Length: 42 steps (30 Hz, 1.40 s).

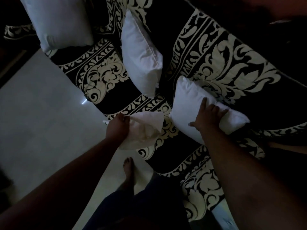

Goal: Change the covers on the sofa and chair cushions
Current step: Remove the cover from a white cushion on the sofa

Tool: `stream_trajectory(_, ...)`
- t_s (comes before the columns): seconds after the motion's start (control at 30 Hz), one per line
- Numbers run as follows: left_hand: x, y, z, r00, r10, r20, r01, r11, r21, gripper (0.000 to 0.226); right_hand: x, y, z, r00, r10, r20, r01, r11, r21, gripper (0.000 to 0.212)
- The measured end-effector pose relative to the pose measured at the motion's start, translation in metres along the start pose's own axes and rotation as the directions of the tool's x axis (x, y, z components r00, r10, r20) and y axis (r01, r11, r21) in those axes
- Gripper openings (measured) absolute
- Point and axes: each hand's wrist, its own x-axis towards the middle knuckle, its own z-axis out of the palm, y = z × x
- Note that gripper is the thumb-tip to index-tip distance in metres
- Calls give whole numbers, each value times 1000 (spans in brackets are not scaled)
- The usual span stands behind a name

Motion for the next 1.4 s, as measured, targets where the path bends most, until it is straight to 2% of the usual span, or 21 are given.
stream_trajectory(0.1,-1,-5,1,1000,-9,2,9,1000,22,32,-13,-1,20,999,16,-31,-16,1000,-5,148)
stream_trajectory(0.23,-2,-15,2,999,-37,-6,37,999,30,35,-24,-4,31,992,-54,-116,54,999,-2,118)
stream_trajectory(0.4,-6,-30,-2,995,-97,-23,96,994,-46,32,-36,-13,39,987,-63,-147,76,993,88,128)
stream_trajectory(0.5,-12,-38,-11,992,-119,-33,114,985,-127,31,-51,-19,42,974,-111,-198,146,974,173,98)
stream_trajectory(0.57,-15,-43,-18,992,-119,-40,112,983,-145,31,-64,-23,43,970,-174,-169,206,959,194,79)
stream_trajectory(0.67,-20,-54,-32,995,-87,-58,76,982,-173,32,-90,-33,38,952,-227,-206,265,947,184,67)
stream_trajectory(0.83,-17,-76,-65,991,-101,-86,76,962,-261,33,-136,-55,15,923,-246,-296,312,928,202,70)
stream_trajectory(1.07,-7,-130,-128,981,-119,-155,50,919,-392,36,-225,-96,-25,816,-317,-484,432,890,145,75)
stream_trajectory(1.23,-11,-173,-162,974,-59,-218,-46,892,-450,34,-288,-126,-41,795,-335,-505,487,849,203,79)
stream_trajectory(1.4,-14,-219,-197,964,6,-265,-131,879,-459,31,-341,-152,-30,721,-394,-571,586,786,198,70)
